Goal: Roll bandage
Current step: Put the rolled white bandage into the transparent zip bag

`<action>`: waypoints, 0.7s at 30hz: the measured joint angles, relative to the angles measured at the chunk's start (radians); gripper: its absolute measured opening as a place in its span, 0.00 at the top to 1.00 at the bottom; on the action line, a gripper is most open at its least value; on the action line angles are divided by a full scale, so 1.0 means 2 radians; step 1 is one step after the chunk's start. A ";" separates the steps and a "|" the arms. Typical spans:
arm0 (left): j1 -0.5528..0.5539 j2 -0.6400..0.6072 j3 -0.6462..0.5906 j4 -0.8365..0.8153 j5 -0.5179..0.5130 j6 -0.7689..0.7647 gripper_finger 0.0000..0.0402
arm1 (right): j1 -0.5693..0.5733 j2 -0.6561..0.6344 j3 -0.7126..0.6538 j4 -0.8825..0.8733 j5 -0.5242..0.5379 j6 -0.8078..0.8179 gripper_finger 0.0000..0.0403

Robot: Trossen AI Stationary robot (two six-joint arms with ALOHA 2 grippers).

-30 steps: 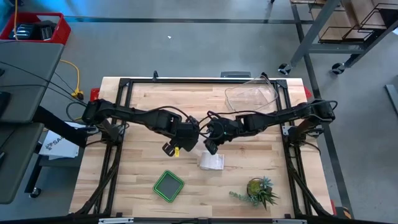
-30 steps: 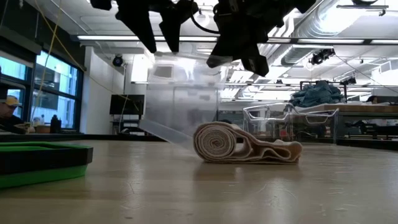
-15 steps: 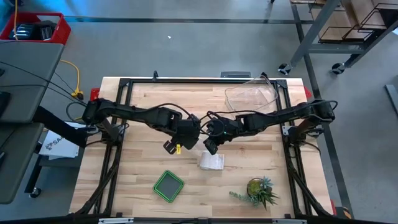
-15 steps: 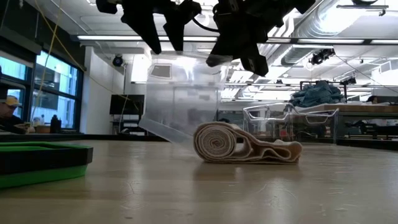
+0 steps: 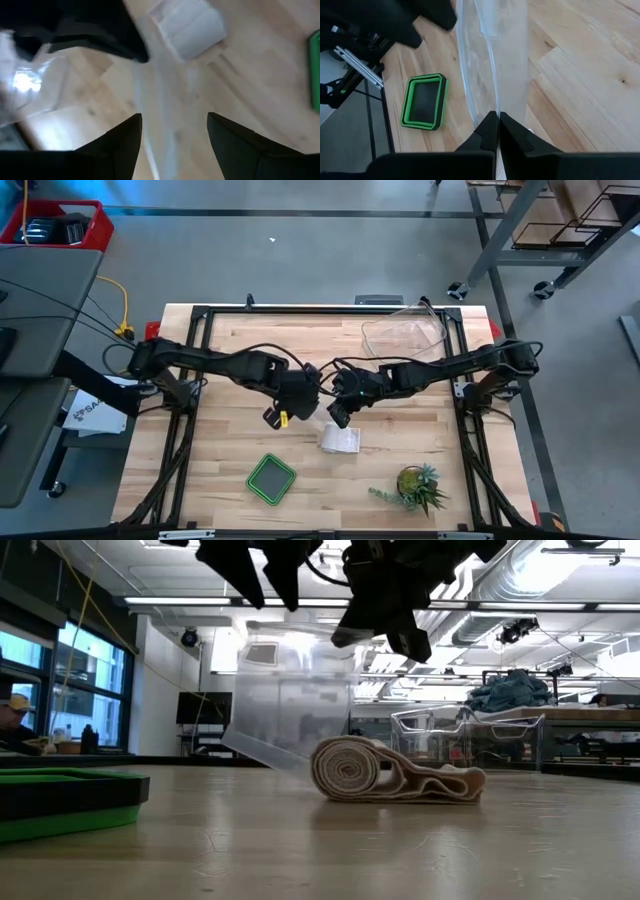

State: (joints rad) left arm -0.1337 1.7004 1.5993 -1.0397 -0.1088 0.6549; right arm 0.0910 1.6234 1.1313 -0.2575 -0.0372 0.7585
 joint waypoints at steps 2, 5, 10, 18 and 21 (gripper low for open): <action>-0.002 0.001 -0.001 -0.003 0.018 -0.005 0.46 | 0.000 0.000 0.000 0.000 0.000 0.001 1.00; -0.003 0.004 -0.001 0.006 0.015 -0.002 0.46 | 0.000 0.000 0.000 0.000 0.000 0.002 1.00; 0.000 0.009 -0.008 0.007 0.019 0.001 0.46 | 0.000 0.000 0.000 0.000 0.000 0.011 1.00; 0.007 0.019 -0.008 0.009 0.018 0.005 0.46 | 0.000 0.000 0.000 0.000 0.000 0.013 1.00; 0.012 0.024 -0.008 0.008 0.010 0.003 0.46 | 0.000 0.000 0.000 0.000 0.000 0.011 1.00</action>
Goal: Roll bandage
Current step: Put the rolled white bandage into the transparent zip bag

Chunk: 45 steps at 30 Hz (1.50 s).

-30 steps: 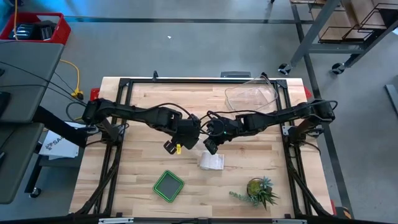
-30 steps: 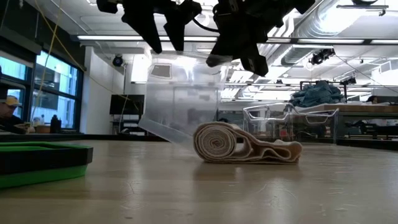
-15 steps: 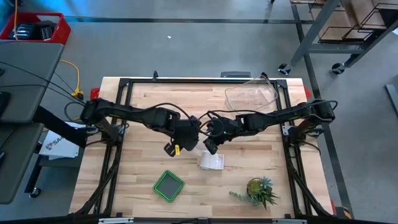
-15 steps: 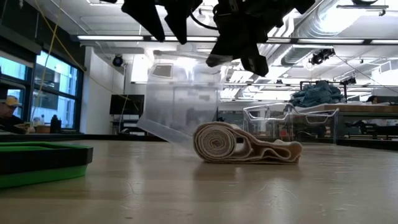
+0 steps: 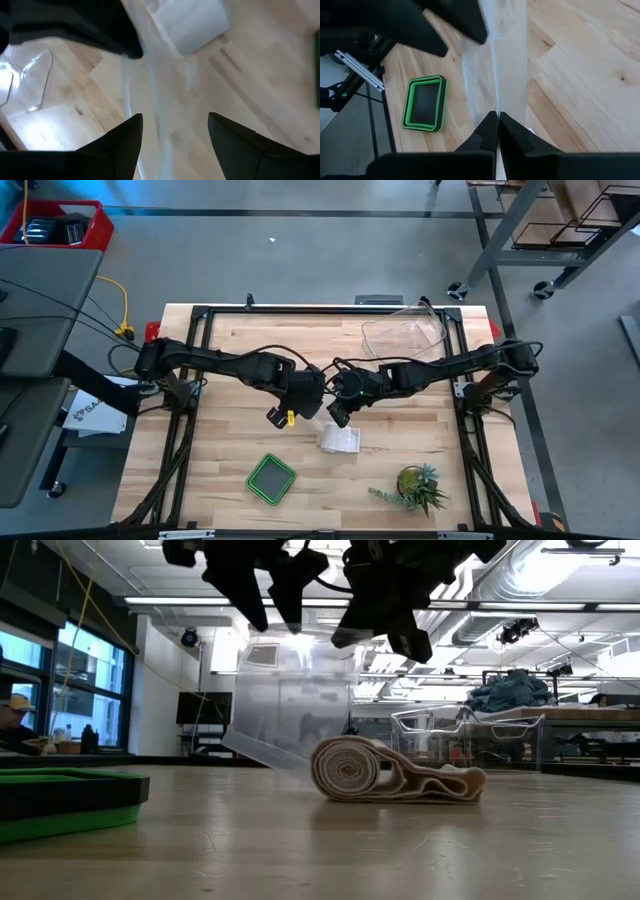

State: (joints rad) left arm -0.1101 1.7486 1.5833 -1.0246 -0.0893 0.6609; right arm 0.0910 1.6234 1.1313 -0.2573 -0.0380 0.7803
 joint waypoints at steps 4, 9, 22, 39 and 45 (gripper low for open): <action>0.003 0.002 0.000 -0.002 -0.012 0.001 0.46 | 0.000 0.000 0.000 0.001 0.000 -0.001 1.00; 0.003 0.003 0.000 -0.018 -0.009 -0.001 0.46 | 0.000 0.000 0.000 0.000 0.000 -0.002 1.00; 0.012 0.018 0.000 -0.040 -0.005 -0.006 0.46 | -0.004 0.000 -0.001 0.000 0.014 0.003 1.00; 0.002 0.016 0.000 -0.024 -0.015 -0.033 0.97 | -0.019 -0.019 -0.001 -0.077 0.122 0.084 1.00; -0.001 0.016 0.000 0.016 -0.023 -0.033 0.99 | -0.019 -0.020 -0.001 -0.074 0.144 0.120 1.00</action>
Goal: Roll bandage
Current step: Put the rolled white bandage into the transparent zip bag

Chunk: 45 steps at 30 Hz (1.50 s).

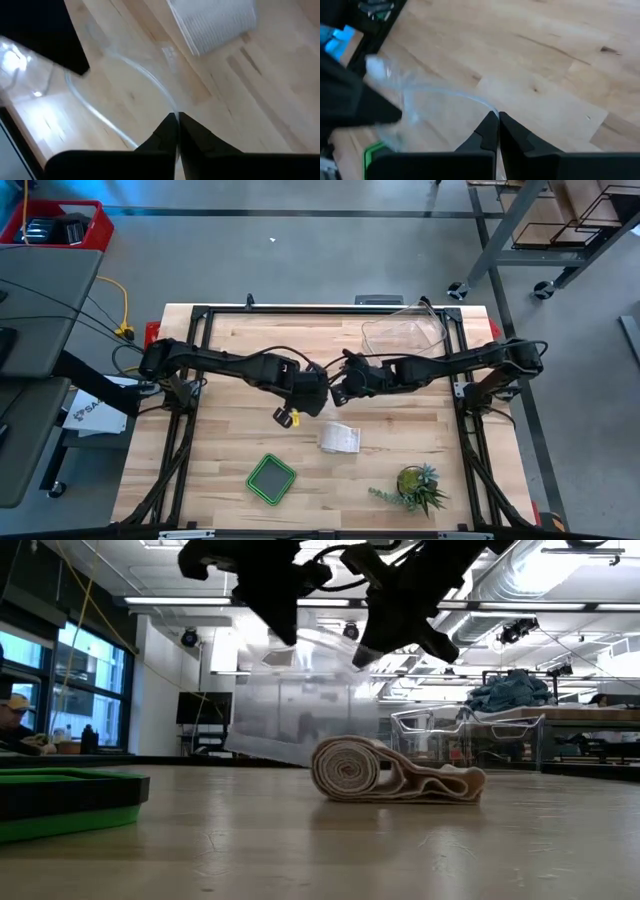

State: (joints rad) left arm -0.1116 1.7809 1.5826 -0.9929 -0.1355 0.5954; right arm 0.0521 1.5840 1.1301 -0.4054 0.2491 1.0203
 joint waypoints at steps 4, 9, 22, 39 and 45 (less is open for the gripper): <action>-0.001 0.000 -0.001 0.032 0.001 -0.004 1.00 | 0.000 -0.001 0.000 0.001 0.010 0.027 1.00; -0.002 0.000 -0.001 0.044 0.004 -0.012 1.00 | -0.001 -0.001 0.000 0.007 0.011 0.028 1.00; 0.022 -0.025 0.001 -0.067 -0.027 0.019 1.00 | 0.004 0.053 0.000 0.154 0.063 0.074 1.00; 0.017 -0.103 -0.175 0.092 -0.019 -0.025 1.00 | 0.004 0.117 0.001 0.282 0.054 0.107 1.00; 0.003 -0.090 -0.187 0.132 -0.026 -0.060 1.00 | 0.003 0.117 0.000 0.267 0.031 0.097 1.00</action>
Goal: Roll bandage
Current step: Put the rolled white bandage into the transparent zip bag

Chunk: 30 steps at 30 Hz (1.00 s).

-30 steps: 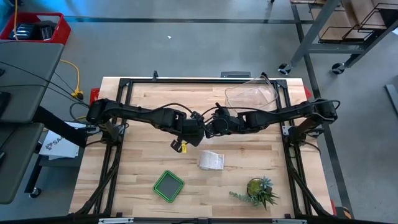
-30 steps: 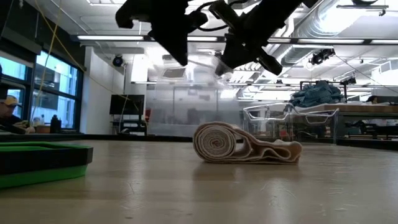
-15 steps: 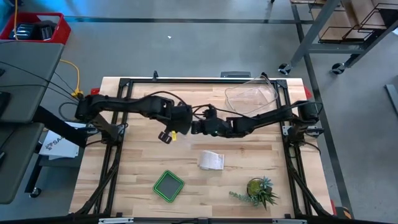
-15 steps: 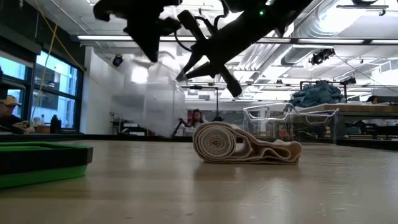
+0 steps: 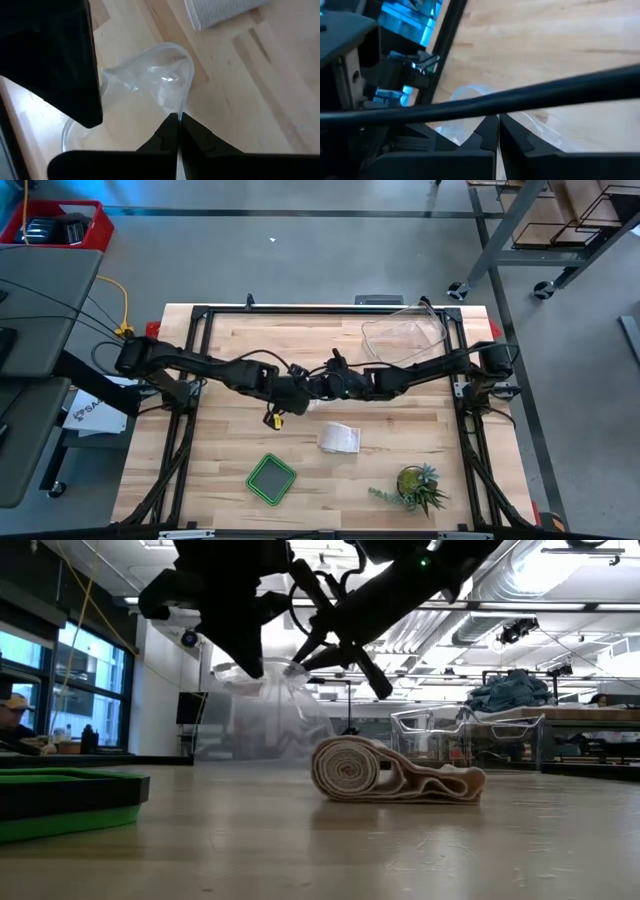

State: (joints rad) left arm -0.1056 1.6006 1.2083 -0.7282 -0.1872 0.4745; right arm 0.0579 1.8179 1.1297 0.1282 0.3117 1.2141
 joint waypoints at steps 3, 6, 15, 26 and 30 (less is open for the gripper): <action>-0.002 0.005 -0.001 0.012 0.003 -0.004 1.00 | 0.000 0.000 0.000 -0.023 -0.008 0.010 1.00; -0.002 0.014 0.000 0.030 0.003 -0.012 1.00 | 0.000 0.000 0.000 -0.037 -0.022 0.010 1.00; -0.016 0.045 0.000 0.055 0.002 -0.033 1.00 | 0.001 0.000 0.000 -0.097 -0.056 -0.006 0.96; -0.034 0.045 0.001 0.083 -0.010 -0.045 1.00 | -0.004 -0.040 0.000 -0.199 -0.061 -0.057 0.62; -0.039 0.044 0.001 0.075 -0.021 -0.028 1.00 | -0.010 -0.071 0.000 -0.252 -0.047 -0.085 0.58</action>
State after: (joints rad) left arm -0.1845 1.6896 1.2097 -0.5790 -0.2295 0.4194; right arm 0.0378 1.6754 1.1305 -0.3766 0.2172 1.0445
